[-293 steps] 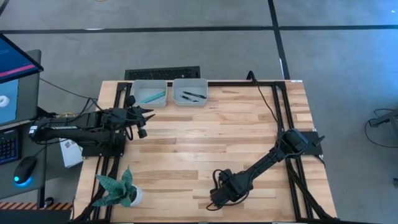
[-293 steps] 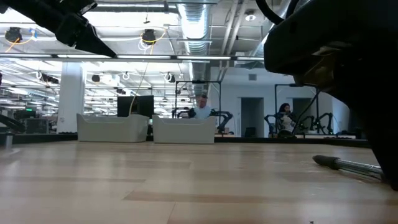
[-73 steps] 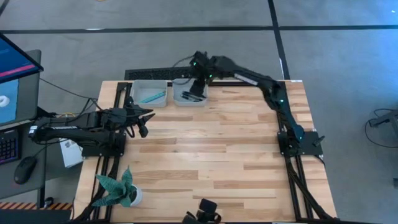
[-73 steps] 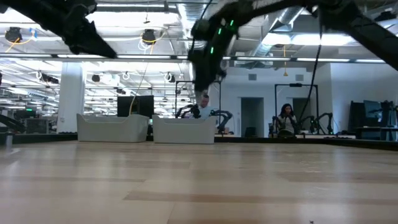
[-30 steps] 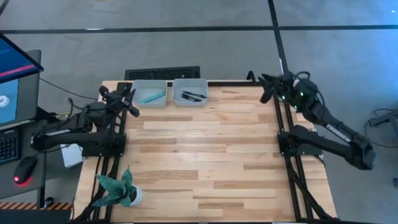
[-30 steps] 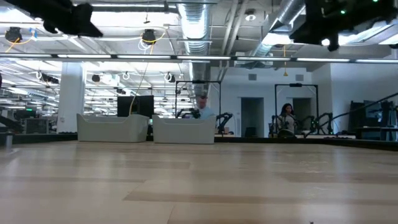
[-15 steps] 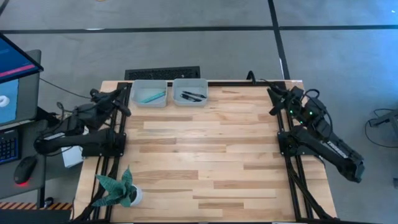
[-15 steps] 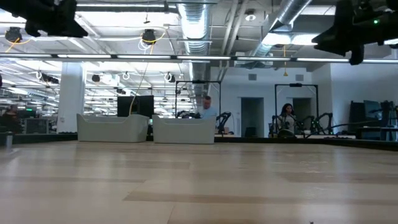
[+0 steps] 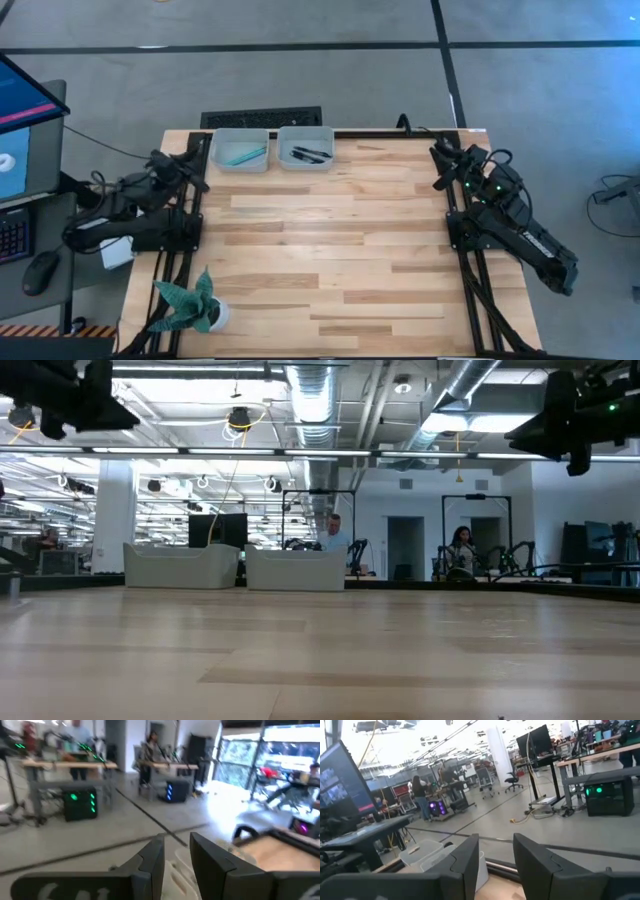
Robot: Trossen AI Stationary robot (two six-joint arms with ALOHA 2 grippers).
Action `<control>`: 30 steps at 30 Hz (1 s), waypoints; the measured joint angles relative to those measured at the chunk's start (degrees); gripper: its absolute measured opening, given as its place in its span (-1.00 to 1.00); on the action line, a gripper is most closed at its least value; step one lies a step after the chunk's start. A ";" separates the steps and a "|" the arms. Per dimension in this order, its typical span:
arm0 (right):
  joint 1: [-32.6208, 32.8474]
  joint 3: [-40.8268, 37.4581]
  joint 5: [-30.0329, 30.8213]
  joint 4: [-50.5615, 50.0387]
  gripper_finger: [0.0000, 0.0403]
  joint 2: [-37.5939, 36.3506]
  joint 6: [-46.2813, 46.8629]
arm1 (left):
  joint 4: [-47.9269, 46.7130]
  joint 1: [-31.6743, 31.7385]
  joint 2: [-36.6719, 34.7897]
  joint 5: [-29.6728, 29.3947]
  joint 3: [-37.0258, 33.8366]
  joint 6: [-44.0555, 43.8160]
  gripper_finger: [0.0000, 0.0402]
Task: Sort pens & pencils
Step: Return to Home Position
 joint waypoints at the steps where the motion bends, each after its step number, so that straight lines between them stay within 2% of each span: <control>1: -0.01 0.00 0.01 0.10 -0.30 -0.04 0.00 | -0.26 -0.02 -0.10 0.61 -0.73 -1.02 -0.59; 4: -0.01 0.00 0.03 0.24 -0.29 -0.03 0.00 | 0.21 0.00 -1.30 1.76 -3.13 -3.09 -0.59; 7: -0.01 0.00 0.03 0.24 -0.28 -0.05 0.00 | 0.31 -0.01 -1.12 5.79 -5.71 -3.31 -0.59; 12: -0.12 0.00 0.02 0.22 -0.29 -0.03 0.02 | 8.90 -0.02 -1.07 10.73 -11.87 -2.09 -0.59; 16: -0.12 0.00 0.03 0.16 -0.30 -0.03 -0.24 | 12.68 0.00 -1.09 9.78 -16.00 -0.94 -0.59; 22: -0.12 0.00 0.03 -2.98 -0.28 -0.03 -0.30 | 12.58 0.05 -1.09 8.76 -19.25 -3.83 -0.59; 25: -0.10 0.00 0.03 -4.65 -0.28 -0.03 -0.44 | 13.14 0.09 -1.08 7.19 -19.63 -5.94 -0.59; 30: -0.12 0.00 1.65 -4.96 -0.29 -0.03 -0.44 | 12.83 0.18 -1.09 3.38 -19.63 -4.30 -0.59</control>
